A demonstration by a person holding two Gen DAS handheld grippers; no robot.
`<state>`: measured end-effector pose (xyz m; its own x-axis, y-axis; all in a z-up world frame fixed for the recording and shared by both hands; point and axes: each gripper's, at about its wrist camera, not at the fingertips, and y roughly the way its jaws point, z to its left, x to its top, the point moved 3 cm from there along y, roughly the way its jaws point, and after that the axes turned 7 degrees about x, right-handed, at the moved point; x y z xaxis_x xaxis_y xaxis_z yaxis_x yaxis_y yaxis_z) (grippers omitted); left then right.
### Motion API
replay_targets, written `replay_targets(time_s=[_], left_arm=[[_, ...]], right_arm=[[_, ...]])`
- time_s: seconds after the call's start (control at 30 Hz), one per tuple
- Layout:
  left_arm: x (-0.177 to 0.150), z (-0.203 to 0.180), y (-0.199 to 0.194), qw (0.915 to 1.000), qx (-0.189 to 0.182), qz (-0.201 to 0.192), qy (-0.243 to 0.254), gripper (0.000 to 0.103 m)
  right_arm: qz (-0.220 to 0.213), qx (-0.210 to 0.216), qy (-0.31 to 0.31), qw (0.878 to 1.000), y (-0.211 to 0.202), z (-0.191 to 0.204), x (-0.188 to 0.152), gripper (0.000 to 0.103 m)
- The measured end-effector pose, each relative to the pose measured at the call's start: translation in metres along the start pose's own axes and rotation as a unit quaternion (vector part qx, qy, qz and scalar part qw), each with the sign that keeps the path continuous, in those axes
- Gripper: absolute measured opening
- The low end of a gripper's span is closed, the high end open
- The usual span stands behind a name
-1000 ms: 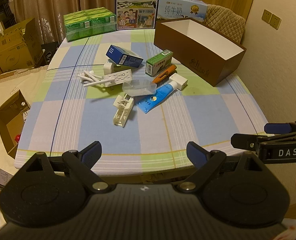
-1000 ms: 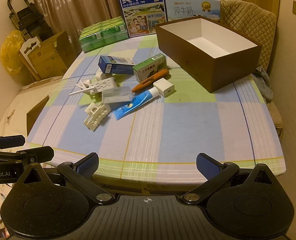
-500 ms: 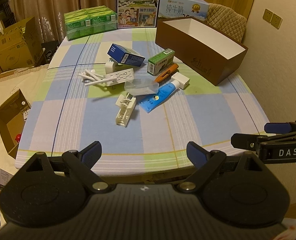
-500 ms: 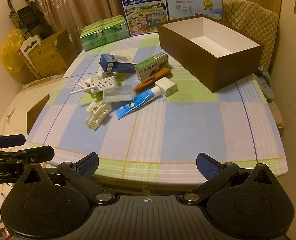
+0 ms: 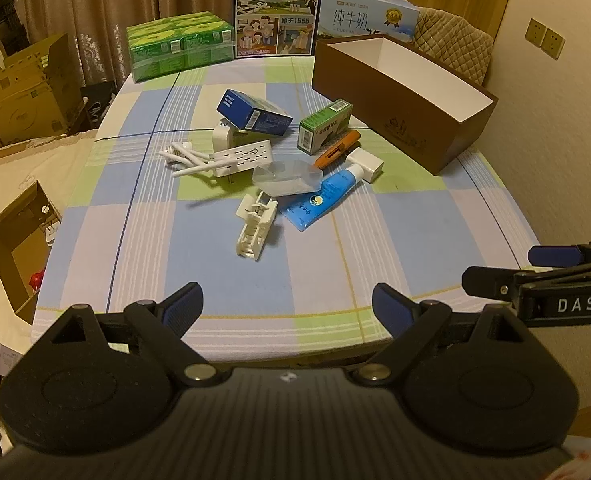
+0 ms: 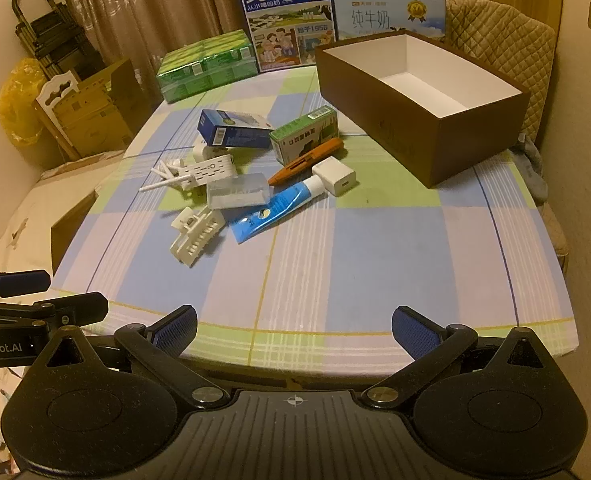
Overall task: Organize rigid objects
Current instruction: 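Move the left tool toward the white plastic clip rack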
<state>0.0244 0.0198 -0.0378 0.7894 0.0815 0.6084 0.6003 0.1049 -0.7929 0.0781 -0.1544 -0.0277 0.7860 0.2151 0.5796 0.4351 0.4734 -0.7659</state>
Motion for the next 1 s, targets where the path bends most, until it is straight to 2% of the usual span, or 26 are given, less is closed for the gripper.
replay_targets(time_s=[0.63, 1.0], left_arm=[[0.010, 0.015, 0.013, 0.9999, -0.009, 0.008, 0.006, 0.090], [0.010, 0.033, 0.032, 0.9993, -0.019, 0.028, 0.016, 0.090]], right_arm=[[0.003, -0.009, 0.015, 1.000, 0.011, 0.006, 0.008, 0.101], [0.007, -0.018, 0.051, 0.999, 0.020, 0.003, 0.008, 0.101]])
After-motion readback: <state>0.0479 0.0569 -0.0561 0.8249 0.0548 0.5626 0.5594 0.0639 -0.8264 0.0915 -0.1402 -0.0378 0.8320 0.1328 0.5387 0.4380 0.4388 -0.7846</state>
